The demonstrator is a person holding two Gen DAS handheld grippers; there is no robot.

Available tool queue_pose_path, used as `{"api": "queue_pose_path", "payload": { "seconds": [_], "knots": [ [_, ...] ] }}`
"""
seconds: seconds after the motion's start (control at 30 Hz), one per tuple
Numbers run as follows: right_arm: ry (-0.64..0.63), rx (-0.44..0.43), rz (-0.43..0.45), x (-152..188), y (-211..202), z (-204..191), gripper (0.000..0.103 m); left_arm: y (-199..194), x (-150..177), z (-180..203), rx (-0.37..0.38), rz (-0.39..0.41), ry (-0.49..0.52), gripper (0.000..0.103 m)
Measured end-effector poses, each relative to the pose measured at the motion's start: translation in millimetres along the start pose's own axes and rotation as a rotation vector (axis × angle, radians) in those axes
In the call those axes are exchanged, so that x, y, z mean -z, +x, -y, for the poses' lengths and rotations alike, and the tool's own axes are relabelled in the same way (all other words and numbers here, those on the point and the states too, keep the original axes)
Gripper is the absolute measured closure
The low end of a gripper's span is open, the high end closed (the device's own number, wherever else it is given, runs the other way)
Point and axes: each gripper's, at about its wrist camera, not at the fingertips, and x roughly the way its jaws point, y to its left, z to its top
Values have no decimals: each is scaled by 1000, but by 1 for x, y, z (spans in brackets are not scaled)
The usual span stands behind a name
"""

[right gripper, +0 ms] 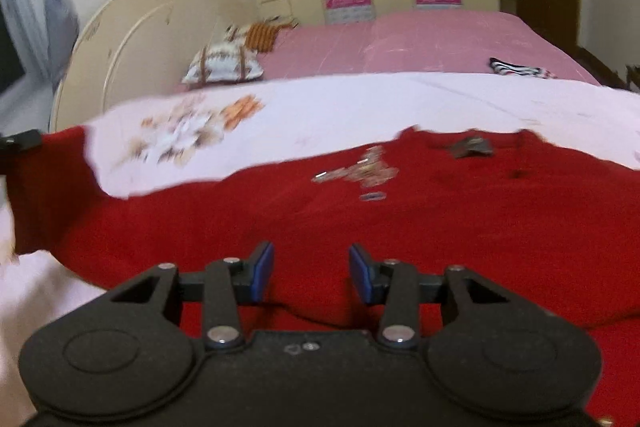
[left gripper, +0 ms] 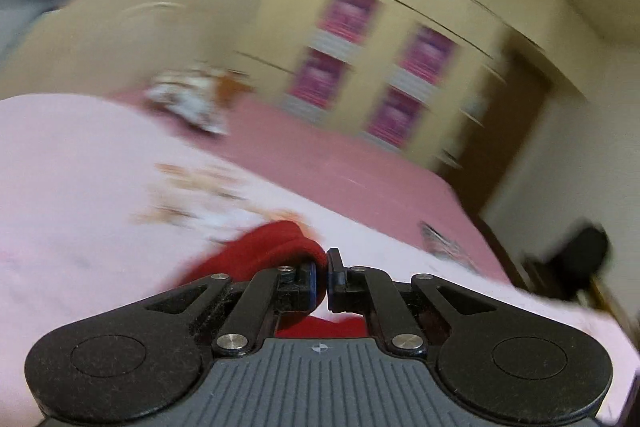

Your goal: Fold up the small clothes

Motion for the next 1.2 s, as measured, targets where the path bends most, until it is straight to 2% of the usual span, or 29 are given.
{"api": "queue_pose_path", "payload": {
  "seconds": [0.07,0.17,0.2,0.33,0.4,0.53,0.7,0.77,0.83,0.87,0.93,1.0,1.07,1.1,1.13,1.17,1.2],
  "knots": [
    [37,19,19,-3,-18,25,61,25,17,49,80,-66,53,98],
    [70,68,39,-2,-41,68,61,51,51,113,153,-166,144,98],
    [82,84,38,0,-47,80,60,55,63,130,160,-199,184,98],
    [163,118,16,12,-63,130,56,80,114,195,106,-314,441,97],
    [186,112,15,18,-70,147,54,76,125,215,79,-311,524,97],
    [194,106,31,22,-78,162,47,53,116,234,84,-266,530,97],
    [200,106,34,19,-80,172,47,17,136,250,86,-229,685,97],
    [198,108,34,19,-82,177,47,12,145,256,85,-258,755,97],
    [186,102,37,19,-86,179,47,9,141,252,107,-347,696,97],
    [178,96,40,19,-88,180,47,12,134,242,136,-411,605,97],
    [156,82,46,17,-89,177,47,14,124,220,146,-487,429,96],
    [123,60,53,13,-89,169,47,8,116,197,156,-518,286,96],
    [92,40,54,10,-87,159,47,-5,108,178,152,-517,219,95],
    [77,26,54,9,-86,154,47,-11,104,167,137,-511,190,81],
    [60,13,54,8,-85,147,47,-19,98,155,126,-499,155,41],
    [42,3,56,7,-84,140,47,-28,92,142,106,-468,119,17],
    [20,-10,55,6,-82,132,47,-41,85,129,77,-401,93,0]
  ]
}}
